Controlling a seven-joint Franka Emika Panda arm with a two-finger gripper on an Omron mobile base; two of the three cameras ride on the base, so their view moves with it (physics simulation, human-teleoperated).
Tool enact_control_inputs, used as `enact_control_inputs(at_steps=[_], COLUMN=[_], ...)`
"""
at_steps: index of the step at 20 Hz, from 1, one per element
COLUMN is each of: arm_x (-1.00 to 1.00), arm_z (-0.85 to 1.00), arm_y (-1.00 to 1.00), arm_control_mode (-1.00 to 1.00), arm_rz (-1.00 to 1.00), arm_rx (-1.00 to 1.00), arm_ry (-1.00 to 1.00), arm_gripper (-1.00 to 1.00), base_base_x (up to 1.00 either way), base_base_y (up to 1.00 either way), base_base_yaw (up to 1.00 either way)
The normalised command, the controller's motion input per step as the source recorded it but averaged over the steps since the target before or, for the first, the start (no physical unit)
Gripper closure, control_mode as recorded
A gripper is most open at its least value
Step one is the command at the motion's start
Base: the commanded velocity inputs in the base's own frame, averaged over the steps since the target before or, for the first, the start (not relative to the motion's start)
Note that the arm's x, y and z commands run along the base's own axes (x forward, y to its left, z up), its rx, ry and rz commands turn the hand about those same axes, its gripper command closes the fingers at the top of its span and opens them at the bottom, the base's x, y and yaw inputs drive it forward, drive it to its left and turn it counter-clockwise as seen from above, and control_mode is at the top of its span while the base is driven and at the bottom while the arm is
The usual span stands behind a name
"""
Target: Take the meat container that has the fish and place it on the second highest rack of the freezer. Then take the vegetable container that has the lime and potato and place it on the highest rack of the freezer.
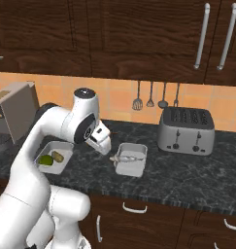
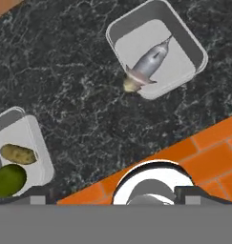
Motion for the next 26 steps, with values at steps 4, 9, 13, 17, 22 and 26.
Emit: enact_control_inputs(at_steps=[4, 9, 13, 17, 22, 26], arm_x=[0.05, 0.16, 0.29, 0.36, 0.31, 0.21], arm_z=[-0.5, -0.55, -0.55, -0.43, -0.29, -0.37], arm_y=[-1.0, -0.72, -0.52, -0.29, -0.02, 0.0], arm_control_mode=[-1.0, -1.0, -1.0, -1.0, -1.0, -1.0], arm_rz=[-0.41, -0.34, -0.27, -0.17, -0.12, -0.15], arm_rx=[0.35, 0.28, 0.13, 0.01, 0.0, 0.0], arm_ry=[0.23, 0.22, 0.31, 0.25, 0.12, 0.13], arm_gripper=[-1.0, -1.0, -1.0, -1.0, -1.0, -1.0], base_base_x=[0.0, 0.0, 0.0, 0.0, 0.0, 0.0], base_base_y=[0.0, 0.0, 0.0, 0.0, 0.0, 0.0], base_base_yaw=[0.0, 0.0, 0.0, 0.0, 0.0, 0.0])
